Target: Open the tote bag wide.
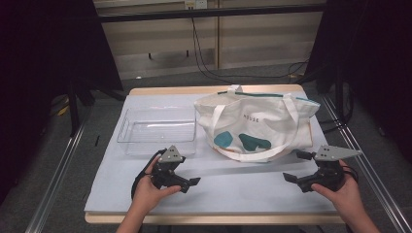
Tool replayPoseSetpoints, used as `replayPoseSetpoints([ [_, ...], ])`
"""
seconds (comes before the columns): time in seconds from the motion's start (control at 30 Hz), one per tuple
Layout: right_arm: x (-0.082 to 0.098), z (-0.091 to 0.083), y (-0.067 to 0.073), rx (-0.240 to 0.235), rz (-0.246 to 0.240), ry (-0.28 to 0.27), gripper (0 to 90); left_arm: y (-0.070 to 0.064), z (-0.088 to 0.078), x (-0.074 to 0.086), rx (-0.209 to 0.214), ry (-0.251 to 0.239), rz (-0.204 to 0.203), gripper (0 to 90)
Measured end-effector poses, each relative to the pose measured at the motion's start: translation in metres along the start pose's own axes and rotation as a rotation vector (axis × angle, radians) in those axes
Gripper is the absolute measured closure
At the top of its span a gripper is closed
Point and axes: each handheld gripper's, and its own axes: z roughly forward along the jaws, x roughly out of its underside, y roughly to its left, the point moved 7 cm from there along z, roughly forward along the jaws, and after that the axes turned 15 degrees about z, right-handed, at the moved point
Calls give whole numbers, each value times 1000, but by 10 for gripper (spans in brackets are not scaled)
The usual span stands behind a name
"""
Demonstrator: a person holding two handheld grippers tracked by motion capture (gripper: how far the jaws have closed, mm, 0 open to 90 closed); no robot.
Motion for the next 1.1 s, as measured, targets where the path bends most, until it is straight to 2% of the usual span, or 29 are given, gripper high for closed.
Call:
replayPoseSetpoints([
  [0.33, -3, 1, 2, -7, -12, -3, 57, -1, 2, -8, 13, 0, 12, 68],
  [0.5, -6, -1, -1, -17, 4, -13, 58, -1, 4, -14, 24, 9, 6, 68],
  [0.63, -10, -5, -6, 3, 20, -29, 60, 1, 5, -20, 31, 9, 15, 68],
  [0.77, -16, -6, -8, 9, 36, -36, 60, 4, 0, -27, 31, 14, 22, 68],
  [0.9, -25, -6, -6, -2, 40, -42, 62, 10, -10, -35, 35, 9, 5, 68],
  [1.0, -31, -6, -4, 3, 29, -47, 62, 11, -11, -39, 53, 17, 15, 65],
  [1.03, -32, -6, -4, 2, 27, -46, 62, 11, -11, -41, 57, 16, 5, 64],
  [1.1, -34, -6, -4, -1, 24, -48, 62, 14, -12, -42, 51, 21, 10, 64],
])
